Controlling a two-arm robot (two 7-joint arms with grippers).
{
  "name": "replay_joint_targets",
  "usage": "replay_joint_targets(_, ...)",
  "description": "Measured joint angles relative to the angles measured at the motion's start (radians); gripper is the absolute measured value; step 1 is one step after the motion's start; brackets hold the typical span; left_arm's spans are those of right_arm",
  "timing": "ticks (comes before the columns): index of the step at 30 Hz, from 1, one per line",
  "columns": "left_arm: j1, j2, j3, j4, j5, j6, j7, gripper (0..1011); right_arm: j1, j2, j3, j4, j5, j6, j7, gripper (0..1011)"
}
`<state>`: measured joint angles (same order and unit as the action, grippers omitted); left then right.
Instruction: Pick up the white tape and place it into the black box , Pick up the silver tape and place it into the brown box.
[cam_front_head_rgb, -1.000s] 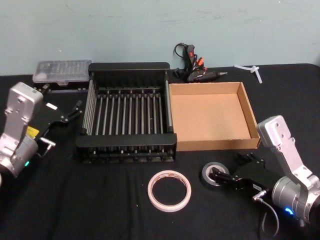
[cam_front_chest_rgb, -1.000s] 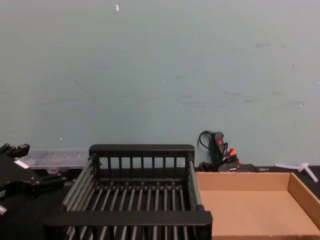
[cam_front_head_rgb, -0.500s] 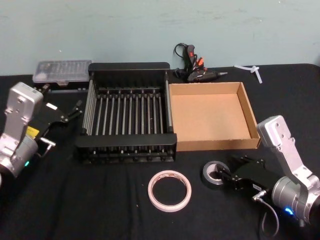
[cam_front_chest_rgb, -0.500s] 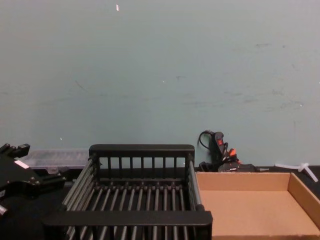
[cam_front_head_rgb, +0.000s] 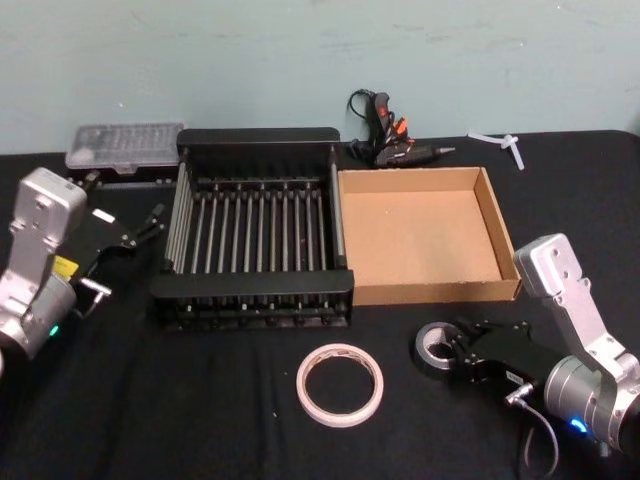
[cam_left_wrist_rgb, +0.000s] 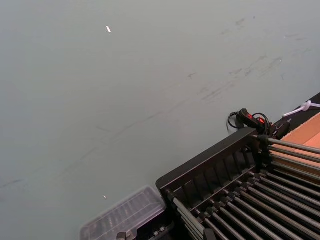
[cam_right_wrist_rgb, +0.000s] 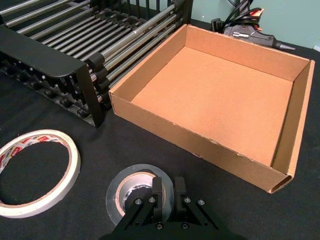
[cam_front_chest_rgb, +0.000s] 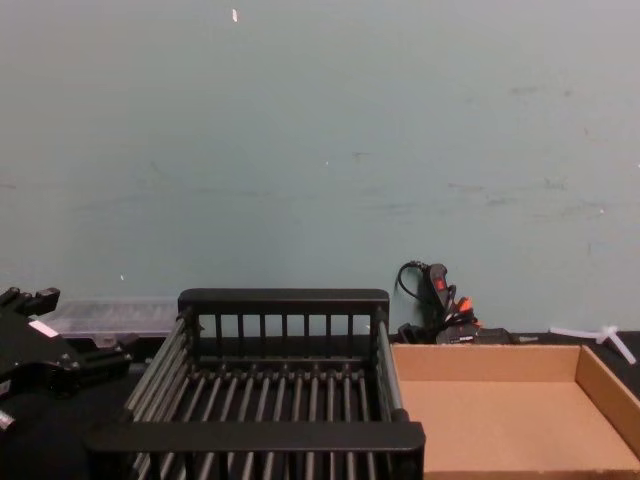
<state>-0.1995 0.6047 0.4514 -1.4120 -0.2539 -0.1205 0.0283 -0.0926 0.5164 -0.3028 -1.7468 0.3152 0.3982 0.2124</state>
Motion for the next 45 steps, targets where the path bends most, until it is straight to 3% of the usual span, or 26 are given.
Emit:
replay_joint_targets(10, 0.000, 0.000, 0.000, 0.000, 0.000, 0.000, 0.000, 1001, -0.005, -0.002, 0.009, -0.003, 0.000, -0.004, 0.011, 148)
replay_joint_targets(27, 0.000, 0.000, 0.000, 0.000, 0.000, 0.000, 0.000, 1001, -0.025, 0.008, 0.090, -0.087, 0.031, -0.071, 0.087, 148)
replay_joint_targets(36, 0.000, 0.000, 0.000, 0.000, 0.000, 0.000, 0.000, 1001, 0.048, -0.017, 0.101, -0.063, 0.034, -0.105, 0.079, 147)
replay_joint_targets(45, 0.000, 0.000, 0.000, 0.000, 0.000, 0.000, 0.000, 1001, 0.177, -0.081, 0.084, 0.044, -0.004, -0.140, 0.044, 147)
